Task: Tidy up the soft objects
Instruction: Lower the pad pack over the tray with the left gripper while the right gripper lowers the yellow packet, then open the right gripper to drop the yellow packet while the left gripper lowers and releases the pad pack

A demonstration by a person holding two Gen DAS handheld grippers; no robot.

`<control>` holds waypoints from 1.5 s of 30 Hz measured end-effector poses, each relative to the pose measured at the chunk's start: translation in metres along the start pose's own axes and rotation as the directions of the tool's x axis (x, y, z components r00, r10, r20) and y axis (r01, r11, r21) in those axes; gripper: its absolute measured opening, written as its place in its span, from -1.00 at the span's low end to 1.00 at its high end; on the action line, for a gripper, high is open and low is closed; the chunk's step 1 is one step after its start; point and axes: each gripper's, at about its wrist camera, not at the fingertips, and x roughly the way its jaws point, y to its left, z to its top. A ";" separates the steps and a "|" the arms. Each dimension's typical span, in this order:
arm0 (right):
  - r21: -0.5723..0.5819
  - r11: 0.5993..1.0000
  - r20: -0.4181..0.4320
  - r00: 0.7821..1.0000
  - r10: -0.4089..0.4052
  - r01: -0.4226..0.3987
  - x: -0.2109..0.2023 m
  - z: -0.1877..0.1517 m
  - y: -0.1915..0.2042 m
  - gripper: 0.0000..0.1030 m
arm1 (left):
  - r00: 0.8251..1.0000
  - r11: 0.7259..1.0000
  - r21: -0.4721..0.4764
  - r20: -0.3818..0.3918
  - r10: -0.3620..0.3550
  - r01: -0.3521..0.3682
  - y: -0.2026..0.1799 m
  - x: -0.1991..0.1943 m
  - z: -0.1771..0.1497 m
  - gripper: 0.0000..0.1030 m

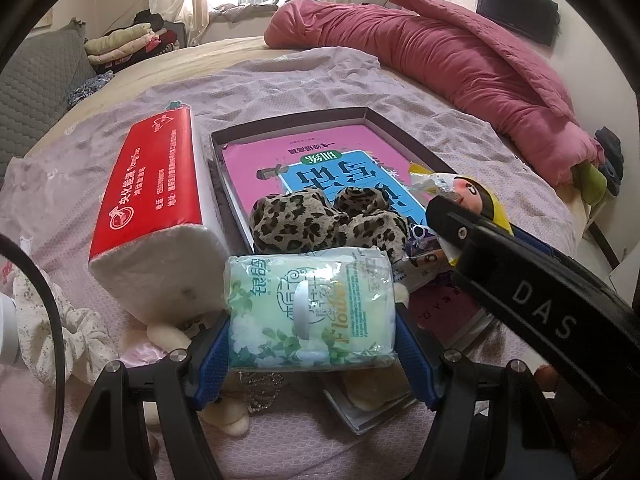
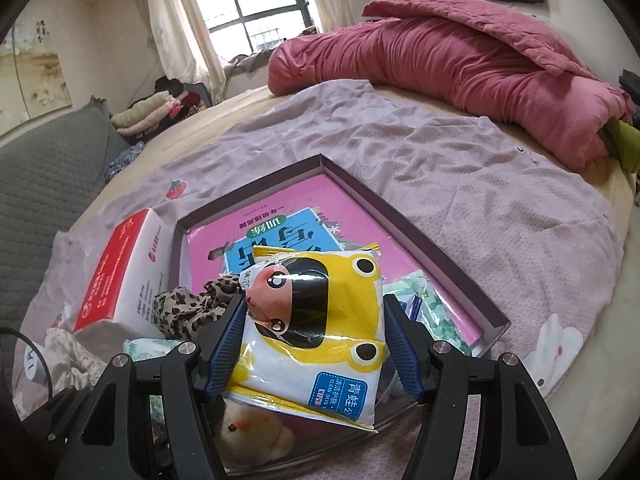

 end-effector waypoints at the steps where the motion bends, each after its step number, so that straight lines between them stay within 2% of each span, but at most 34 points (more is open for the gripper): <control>1: -0.006 1.000 -0.004 1.000 -0.001 0.001 0.001 0.000 0.001 0.33 | 1.000 1.000 -0.001 -0.001 0.000 0.000 0.001 0.000 0.000 0.42; 10: -0.062 0.998 -0.017 1.000 -0.006 0.005 0.006 -0.002 0.013 0.33 | 1.000 1.000 -0.007 -0.003 -0.005 0.005 0.002 0.000 0.000 0.42; 18: -0.066 0.998 -0.005 1.000 0.013 -0.013 0.004 -0.002 0.015 0.34 | 1.000 1.000 -0.011 -0.006 -0.006 0.006 0.001 0.001 0.000 0.42; 20: -0.060 0.998 0.004 1.000 0.023 -0.023 0.003 -0.001 0.014 0.43 | 1.000 1.000 -0.011 -0.006 -0.007 0.007 0.002 0.000 0.000 0.43; 27: -0.023 0.999 0.044 0.999 0.027 -0.026 -0.007 0.000 0.006 0.43 | 1.000 1.000 -0.013 -0.012 -0.013 0.013 0.003 0.001 0.001 0.43; 34: 0.062 0.998 0.102 0.995 -0.005 -0.002 -0.019 0.002 -0.014 0.44 | 0.999 0.999 -0.022 -0.020 -0.035 0.034 0.003 0.004 0.003 0.43; 39: 0.122 0.992 0.109 0.993 -0.033 0.020 -0.022 0.003 -0.027 0.44 | 0.998 0.998 -0.034 -0.029 -0.060 0.059 0.004 0.005 0.006 0.44; 45: 0.122 0.992 0.110 0.993 -0.035 0.021 -0.023 0.003 -0.028 0.44 | 0.997 0.997 -0.036 -0.036 -0.070 0.069 0.002 0.007 0.009 0.44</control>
